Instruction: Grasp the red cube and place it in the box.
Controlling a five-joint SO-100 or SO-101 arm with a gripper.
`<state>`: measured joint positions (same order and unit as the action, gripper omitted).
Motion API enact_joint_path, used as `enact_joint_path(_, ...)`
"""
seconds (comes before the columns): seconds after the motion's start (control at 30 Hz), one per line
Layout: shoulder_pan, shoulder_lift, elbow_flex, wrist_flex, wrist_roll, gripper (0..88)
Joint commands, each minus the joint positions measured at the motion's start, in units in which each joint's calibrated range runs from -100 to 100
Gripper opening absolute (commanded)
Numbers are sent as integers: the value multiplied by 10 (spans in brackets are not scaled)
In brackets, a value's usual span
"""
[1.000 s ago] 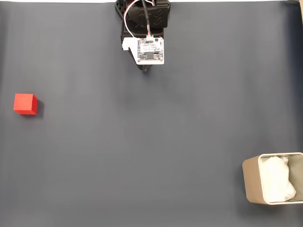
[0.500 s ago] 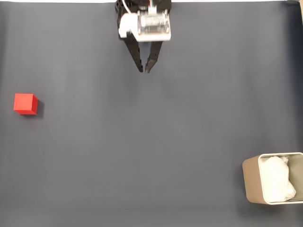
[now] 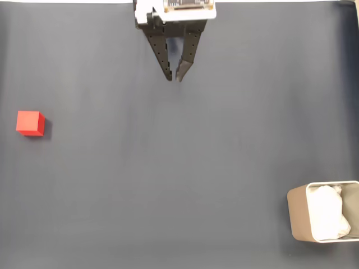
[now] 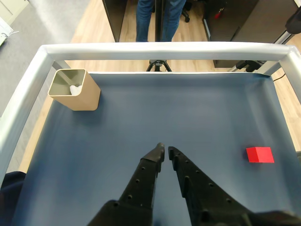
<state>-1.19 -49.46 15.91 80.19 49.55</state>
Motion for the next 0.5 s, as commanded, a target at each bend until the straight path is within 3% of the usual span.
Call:
enact_joint_path(0.0,13,33,-57,10,2,0)
enact_joint_path(0.47,71,74,-75,6,-8,0)
